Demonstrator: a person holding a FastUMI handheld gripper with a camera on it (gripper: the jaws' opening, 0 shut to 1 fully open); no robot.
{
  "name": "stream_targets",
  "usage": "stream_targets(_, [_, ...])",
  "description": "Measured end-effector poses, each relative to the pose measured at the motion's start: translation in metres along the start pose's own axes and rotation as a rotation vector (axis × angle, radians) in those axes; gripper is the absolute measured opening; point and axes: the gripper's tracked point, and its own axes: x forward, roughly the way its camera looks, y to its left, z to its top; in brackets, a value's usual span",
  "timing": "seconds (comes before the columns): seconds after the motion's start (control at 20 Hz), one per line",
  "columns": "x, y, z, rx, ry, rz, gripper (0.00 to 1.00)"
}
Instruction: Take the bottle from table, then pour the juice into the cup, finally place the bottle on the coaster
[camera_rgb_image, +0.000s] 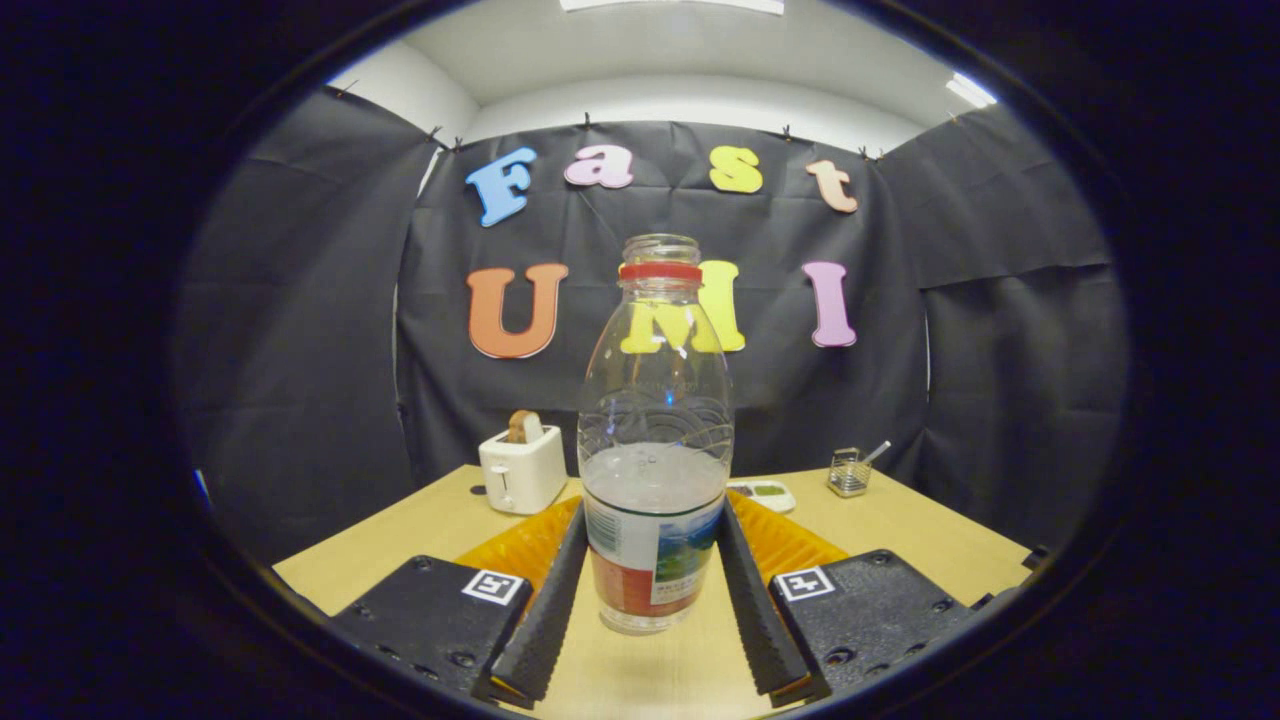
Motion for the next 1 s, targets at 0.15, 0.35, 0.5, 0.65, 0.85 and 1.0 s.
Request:
stream_targets(0.15, [0.028,0.003,-0.021,-0.029,0.007,-0.013,0.77])
stream_targets(0.35, [0.069,0.019,-0.063,-0.066,0.046,-0.004,0.77])
stream_targets(0.5, [0.092,0.024,-0.089,-0.075,0.073,-0.012,0.77])
stream_targets(0.65, [0.105,0.023,-0.109,-0.076,0.093,-0.02,0.77])
stream_targets(0.85, [0.117,0.02,-0.131,-0.068,0.116,-0.032,0.77])
stream_targets(1.0, [0.125,0.019,-0.144,-0.062,0.135,-0.035,0.78])
